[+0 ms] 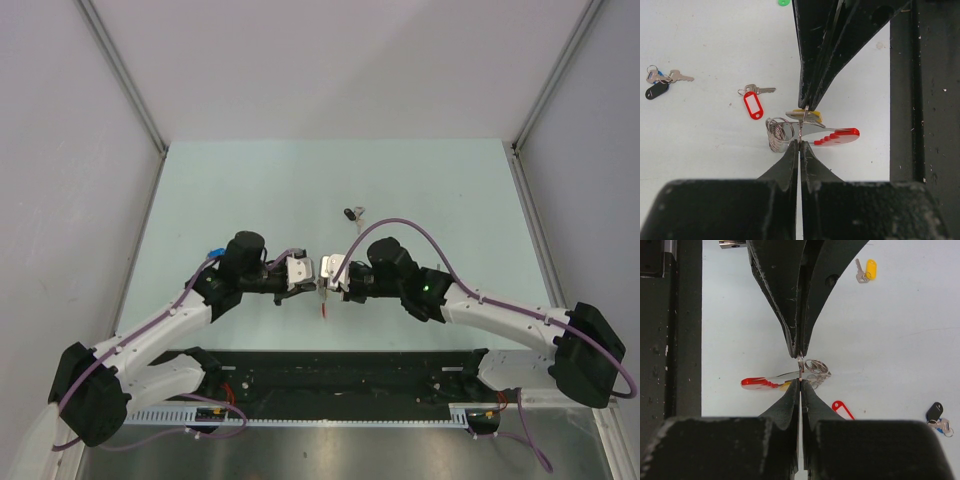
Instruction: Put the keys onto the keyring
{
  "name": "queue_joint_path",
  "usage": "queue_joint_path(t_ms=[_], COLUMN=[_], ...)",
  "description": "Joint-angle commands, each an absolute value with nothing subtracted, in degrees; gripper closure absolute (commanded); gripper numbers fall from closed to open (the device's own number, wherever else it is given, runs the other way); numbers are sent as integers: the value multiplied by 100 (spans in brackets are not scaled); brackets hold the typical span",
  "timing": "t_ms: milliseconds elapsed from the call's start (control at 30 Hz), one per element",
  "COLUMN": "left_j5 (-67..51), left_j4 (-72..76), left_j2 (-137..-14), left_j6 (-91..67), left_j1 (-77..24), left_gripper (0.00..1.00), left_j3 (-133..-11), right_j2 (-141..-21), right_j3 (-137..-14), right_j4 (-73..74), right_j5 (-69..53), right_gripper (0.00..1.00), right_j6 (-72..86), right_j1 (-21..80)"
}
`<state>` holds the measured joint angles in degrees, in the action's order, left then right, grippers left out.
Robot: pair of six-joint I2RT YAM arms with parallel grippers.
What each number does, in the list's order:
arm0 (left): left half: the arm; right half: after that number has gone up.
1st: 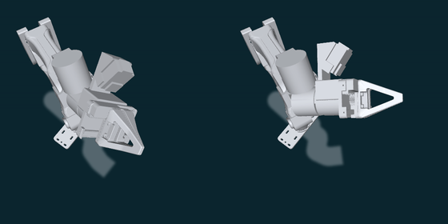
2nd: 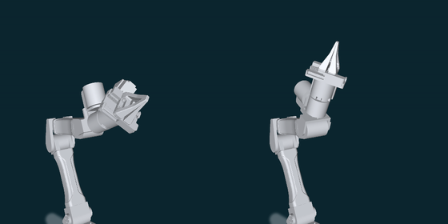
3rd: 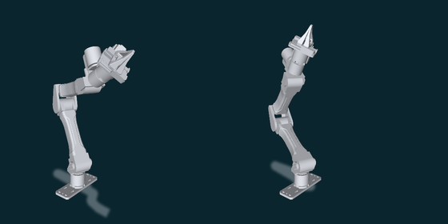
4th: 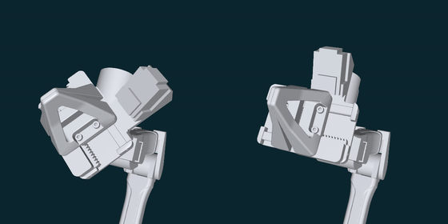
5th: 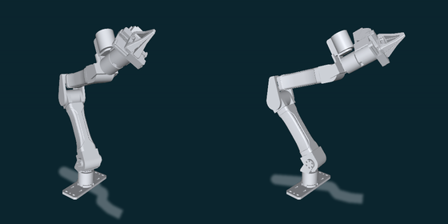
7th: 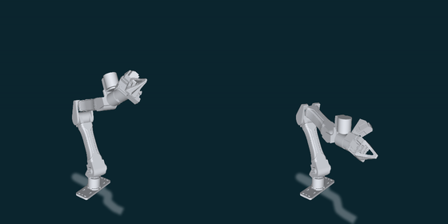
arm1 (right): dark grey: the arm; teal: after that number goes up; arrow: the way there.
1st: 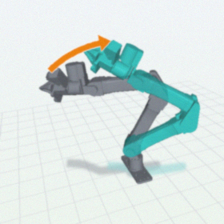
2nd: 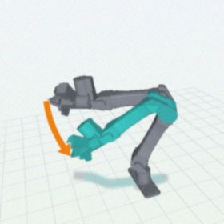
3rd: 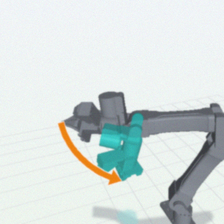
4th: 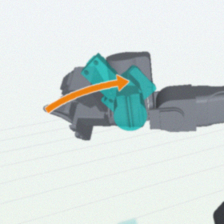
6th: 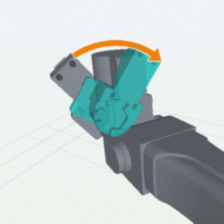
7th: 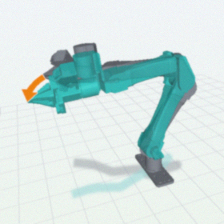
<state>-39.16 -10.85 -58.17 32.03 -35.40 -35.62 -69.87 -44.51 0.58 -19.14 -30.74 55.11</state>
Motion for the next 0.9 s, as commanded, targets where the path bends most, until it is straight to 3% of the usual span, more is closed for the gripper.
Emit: queue_joint_path(t_ms=[0,867], left_j5=[-4008,-4025], left_j4=[-1037,-1055], left_j2=[-5722,-5713], left_j6=[3401,3428], left_j1=[-3560,-3560], left_gripper=[100,100], left_j3=[-3533,-3533], right_j2=[-6935,-6961], right_j3=[-4720,-4728], right_j4=[-35,-26], right_j5=[-1960,-2004], right_gripper=[100,100], right_j6=[-3146,-3164], right_j1=[5502,5511])
